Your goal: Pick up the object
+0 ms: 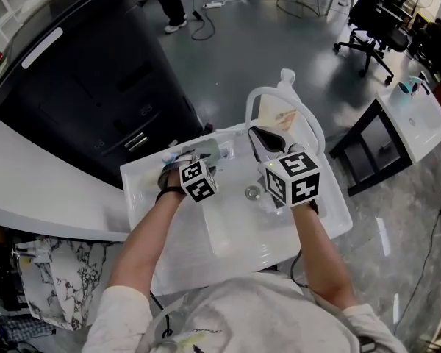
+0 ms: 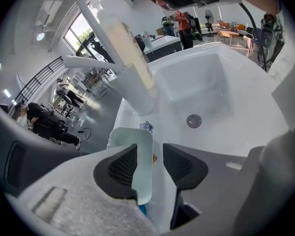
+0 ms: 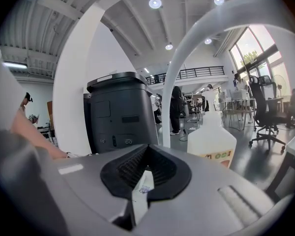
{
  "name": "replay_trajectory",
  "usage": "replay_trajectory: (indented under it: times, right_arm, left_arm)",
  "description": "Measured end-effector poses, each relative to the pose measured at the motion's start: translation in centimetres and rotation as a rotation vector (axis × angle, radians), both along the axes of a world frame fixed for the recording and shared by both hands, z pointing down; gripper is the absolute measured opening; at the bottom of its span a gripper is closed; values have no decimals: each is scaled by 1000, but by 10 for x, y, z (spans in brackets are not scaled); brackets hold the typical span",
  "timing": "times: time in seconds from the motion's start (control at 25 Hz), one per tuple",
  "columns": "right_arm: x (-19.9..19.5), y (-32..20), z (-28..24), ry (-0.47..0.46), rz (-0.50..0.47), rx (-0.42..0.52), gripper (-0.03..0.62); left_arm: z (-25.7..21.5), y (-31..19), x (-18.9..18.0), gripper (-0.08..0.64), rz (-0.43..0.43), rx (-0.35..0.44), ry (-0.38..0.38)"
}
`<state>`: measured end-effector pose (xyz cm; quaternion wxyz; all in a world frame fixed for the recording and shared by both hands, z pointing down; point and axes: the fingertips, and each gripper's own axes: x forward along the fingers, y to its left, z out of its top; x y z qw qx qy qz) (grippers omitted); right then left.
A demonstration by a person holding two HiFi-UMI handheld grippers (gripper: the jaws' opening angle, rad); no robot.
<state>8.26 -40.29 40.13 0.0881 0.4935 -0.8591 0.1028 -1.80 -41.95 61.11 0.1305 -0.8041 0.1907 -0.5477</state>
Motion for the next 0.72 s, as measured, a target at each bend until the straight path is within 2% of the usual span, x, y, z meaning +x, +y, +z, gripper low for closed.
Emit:
replay_trajectory:
  times: [0.72]
  right_arm:
    - [13,-7,8,6,20,-18,3]
  left_arm:
    - [21,-8,7,80,3,-23,-65]
